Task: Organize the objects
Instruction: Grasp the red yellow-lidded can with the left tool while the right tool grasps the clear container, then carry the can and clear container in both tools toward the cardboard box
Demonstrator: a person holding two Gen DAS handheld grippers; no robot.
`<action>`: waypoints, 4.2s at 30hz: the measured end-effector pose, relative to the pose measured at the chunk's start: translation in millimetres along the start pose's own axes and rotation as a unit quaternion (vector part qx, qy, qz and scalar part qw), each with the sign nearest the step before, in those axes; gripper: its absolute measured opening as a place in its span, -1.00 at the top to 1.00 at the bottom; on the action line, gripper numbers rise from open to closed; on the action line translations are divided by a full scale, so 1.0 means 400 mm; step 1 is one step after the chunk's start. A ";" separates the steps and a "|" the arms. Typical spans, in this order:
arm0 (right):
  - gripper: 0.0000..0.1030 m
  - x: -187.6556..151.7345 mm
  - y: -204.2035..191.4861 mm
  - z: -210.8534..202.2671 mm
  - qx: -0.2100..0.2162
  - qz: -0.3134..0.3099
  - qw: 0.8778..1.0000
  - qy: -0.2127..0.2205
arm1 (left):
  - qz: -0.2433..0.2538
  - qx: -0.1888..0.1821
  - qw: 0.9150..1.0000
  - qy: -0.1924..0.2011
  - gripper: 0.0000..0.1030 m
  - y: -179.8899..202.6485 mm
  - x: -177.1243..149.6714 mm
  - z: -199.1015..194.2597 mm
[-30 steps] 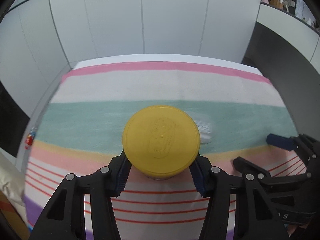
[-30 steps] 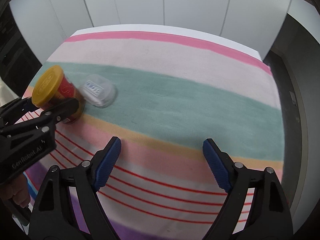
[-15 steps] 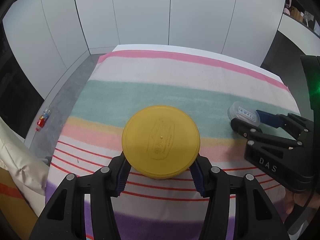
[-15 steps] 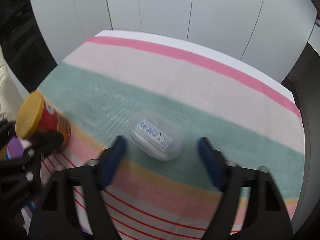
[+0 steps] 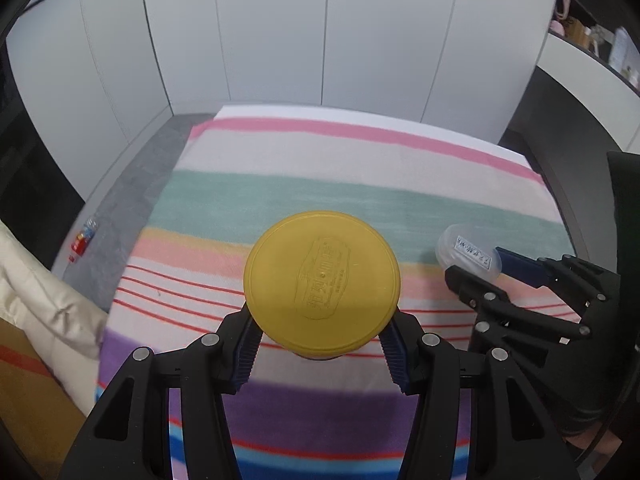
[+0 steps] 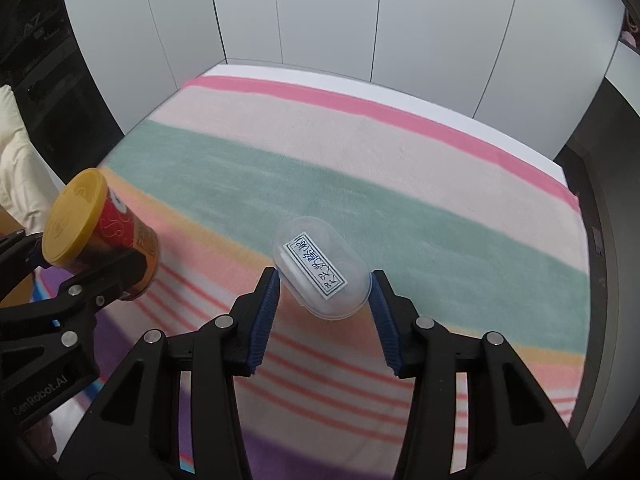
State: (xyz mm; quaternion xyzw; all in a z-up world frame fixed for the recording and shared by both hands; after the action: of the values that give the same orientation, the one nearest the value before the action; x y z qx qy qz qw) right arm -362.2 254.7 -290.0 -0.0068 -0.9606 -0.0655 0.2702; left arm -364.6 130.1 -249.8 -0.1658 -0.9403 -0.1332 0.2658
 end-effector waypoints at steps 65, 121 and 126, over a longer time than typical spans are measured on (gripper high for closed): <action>0.07 -0.079 0.033 -0.659 0.024 0.043 0.996 0.077 | -0.018 -0.006 0.995 0.097 -0.05 0.047 -0.142 -0.615; 0.07 -0.052 -0.718 -0.742 0.148 -0.156 0.970 0.112 | -0.196 0.146 0.960 0.137 -0.05 -0.557 -0.446 -0.938; 0.07 -0.068 -0.787 -0.758 0.161 -0.177 0.964 0.113 | -0.198 0.173 0.956 0.127 -0.05 -0.606 -0.488 -0.955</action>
State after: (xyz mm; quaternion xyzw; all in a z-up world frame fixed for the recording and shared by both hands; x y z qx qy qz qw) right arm -197.1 -96.0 -86.4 0.2141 -0.9075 0.0431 0.3589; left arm -126.6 -266.7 -81.0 0.0908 -0.9213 -0.0389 0.3762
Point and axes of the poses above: each gripper's, at about its wrist camera, not at the fingertips, and z roughly the way its jaws point, y to its right, x to its top, the point moved 8 cm from there along z, roughly the way its jaws point, and after that the axes turned 9 degrees about -x, right-handed, at the moved point
